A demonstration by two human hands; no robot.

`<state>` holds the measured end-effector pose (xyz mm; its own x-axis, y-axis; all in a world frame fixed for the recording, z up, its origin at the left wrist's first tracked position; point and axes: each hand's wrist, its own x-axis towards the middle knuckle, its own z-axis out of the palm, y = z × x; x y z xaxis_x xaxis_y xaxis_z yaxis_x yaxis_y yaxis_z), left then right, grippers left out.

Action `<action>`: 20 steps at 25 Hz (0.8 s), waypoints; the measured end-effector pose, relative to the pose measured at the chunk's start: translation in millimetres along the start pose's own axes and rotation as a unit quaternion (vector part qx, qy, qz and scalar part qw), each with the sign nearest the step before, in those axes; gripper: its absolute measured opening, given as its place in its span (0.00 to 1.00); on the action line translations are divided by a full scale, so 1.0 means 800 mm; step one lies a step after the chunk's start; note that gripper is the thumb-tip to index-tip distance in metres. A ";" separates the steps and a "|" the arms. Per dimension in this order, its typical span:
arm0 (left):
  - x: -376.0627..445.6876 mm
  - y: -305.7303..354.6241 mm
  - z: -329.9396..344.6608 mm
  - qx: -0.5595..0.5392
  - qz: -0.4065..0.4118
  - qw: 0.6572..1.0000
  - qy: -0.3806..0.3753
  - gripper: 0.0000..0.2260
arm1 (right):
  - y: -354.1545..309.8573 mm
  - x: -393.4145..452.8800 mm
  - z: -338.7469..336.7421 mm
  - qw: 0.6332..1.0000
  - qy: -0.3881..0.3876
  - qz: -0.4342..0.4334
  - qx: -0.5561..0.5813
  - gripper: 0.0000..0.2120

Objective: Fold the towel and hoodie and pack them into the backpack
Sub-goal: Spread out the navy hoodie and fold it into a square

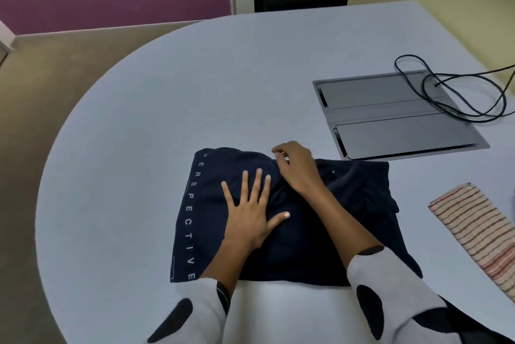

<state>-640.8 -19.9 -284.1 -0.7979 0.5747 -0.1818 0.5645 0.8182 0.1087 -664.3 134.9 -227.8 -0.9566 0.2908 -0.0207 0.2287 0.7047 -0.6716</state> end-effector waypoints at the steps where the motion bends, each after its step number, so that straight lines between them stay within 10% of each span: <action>1: 0.004 0.006 0.003 -0.005 -0.010 1.000 0.002 0.45 | -0.007 0.010 0.012 0.996 -0.065 0.023 0.055 0.14; 8: -0.029 -0.013 0.000 -0.178 0.037 0.981 0.061 0.42 | 0.010 0.035 0.052 0.978 -0.130 0.115 0.116 0.17; 11: -0.037 -0.019 0.018 -0.059 0.088 0.989 0.099 0.31 | 0.008 0.040 0.042 0.980 -0.099 0.108 0.135 0.20; 16: -0.026 -0.017 0.018 0.016 0.092 0.995 0.036 0.25 | 0.050 0.040 0.016 0.968 -0.127 0.063 -0.206 0.17; 20: -0.038 -0.035 0.000 -0.003 0.141 0.988 0.071 0.23 | 0.048 0.007 0.003 0.983 -0.064 0.003 -0.174 0.16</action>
<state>-632.3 -60.6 -281.8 -0.6317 0.7752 -0.0048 0.7670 0.6259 0.1409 -661.5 162.2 -255.9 -0.9649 0.2268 -0.1322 0.2606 0.8886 -0.3773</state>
